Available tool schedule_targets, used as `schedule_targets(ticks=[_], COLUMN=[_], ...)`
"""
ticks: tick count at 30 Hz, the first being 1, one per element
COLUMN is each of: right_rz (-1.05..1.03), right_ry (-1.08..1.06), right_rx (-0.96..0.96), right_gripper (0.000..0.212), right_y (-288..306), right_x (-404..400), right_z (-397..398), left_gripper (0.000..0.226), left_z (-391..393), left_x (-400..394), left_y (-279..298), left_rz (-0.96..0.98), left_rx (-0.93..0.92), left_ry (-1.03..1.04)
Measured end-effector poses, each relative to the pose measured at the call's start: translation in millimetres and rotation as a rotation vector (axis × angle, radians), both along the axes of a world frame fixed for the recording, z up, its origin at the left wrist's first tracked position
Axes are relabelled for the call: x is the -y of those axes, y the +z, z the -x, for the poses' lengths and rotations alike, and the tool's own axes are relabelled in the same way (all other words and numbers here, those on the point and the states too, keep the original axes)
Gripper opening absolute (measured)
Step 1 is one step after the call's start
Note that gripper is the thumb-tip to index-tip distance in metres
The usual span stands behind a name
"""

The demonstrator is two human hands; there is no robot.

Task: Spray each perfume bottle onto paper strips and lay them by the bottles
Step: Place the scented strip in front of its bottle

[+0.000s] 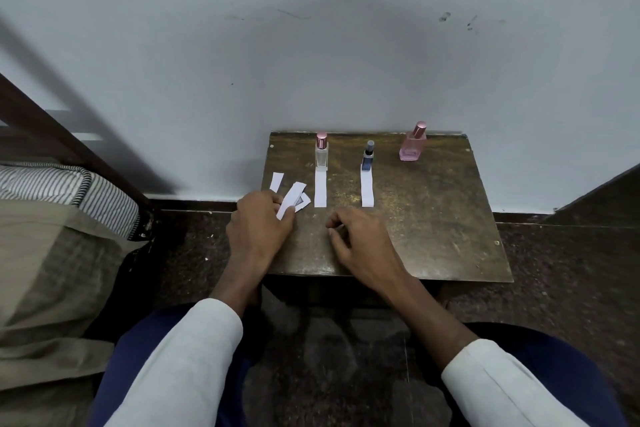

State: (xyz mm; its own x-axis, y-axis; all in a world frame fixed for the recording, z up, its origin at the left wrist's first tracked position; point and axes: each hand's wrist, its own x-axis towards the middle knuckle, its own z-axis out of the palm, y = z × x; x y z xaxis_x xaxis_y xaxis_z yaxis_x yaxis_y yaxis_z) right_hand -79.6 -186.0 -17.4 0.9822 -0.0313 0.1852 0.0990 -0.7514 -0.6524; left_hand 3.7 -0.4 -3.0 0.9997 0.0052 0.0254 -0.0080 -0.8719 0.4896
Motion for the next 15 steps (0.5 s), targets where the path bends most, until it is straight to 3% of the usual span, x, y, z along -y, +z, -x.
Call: schedule_targets(ticks=[9,15], right_rz=[-0.200,-0.628], right_ry=[-0.134,-0.183], right_rx=[-0.073,-0.187], right_gripper=[0.001,0.039], right_y=[0.5,10.1], right_x=[-6.4,-10.7], right_z=[-8.3,-14.5], left_gripper=[0.025,0.016], left_z=[-1.0,2.9], left_x=[-13.5,-12.3], left_y=[13.7,19.1], left_rz=[0.306,0.730], left_rx=[-0.072,-0.319], left_ry=[0.037,-0.050])
